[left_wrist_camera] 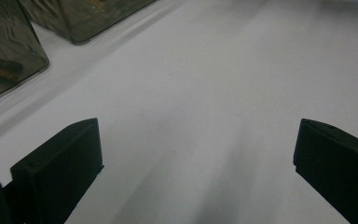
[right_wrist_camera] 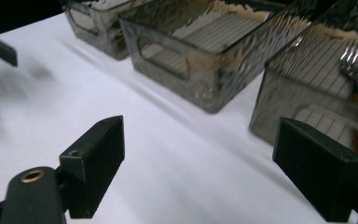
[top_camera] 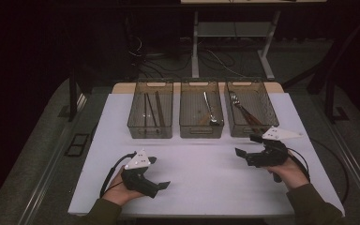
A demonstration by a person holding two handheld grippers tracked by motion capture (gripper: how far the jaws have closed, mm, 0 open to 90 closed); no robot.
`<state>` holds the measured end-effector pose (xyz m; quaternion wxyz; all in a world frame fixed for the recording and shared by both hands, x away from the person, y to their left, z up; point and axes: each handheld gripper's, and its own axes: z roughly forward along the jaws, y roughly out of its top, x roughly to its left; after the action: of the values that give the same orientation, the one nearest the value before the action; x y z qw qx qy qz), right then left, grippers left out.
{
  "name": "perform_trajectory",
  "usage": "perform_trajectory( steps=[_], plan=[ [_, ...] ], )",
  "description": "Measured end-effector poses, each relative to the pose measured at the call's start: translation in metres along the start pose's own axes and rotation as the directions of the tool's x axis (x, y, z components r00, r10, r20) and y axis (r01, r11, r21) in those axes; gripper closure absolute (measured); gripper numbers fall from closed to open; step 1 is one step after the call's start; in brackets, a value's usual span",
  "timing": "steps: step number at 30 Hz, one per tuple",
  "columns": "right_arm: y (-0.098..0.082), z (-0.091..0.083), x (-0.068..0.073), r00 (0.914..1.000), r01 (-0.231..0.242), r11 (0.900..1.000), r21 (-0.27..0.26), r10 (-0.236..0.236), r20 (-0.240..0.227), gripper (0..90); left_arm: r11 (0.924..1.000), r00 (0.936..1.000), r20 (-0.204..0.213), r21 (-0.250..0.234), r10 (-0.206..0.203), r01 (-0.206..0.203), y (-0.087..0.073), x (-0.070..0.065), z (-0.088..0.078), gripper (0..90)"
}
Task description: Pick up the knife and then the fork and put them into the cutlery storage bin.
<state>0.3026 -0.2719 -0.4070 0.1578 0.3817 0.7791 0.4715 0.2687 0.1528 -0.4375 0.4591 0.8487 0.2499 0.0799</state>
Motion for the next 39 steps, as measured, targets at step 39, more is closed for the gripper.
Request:
perform_trajectory(
  steps=[39],
  plan=[
    [-0.059,-0.018,0.014,0.9999,0.007,0.998,0.067,-0.006,-0.015,16.2,1.0000,1.0000,-0.002,-0.004,0.000,0.000,0.000,-0.002,-0.002,0.0]
  ],
)
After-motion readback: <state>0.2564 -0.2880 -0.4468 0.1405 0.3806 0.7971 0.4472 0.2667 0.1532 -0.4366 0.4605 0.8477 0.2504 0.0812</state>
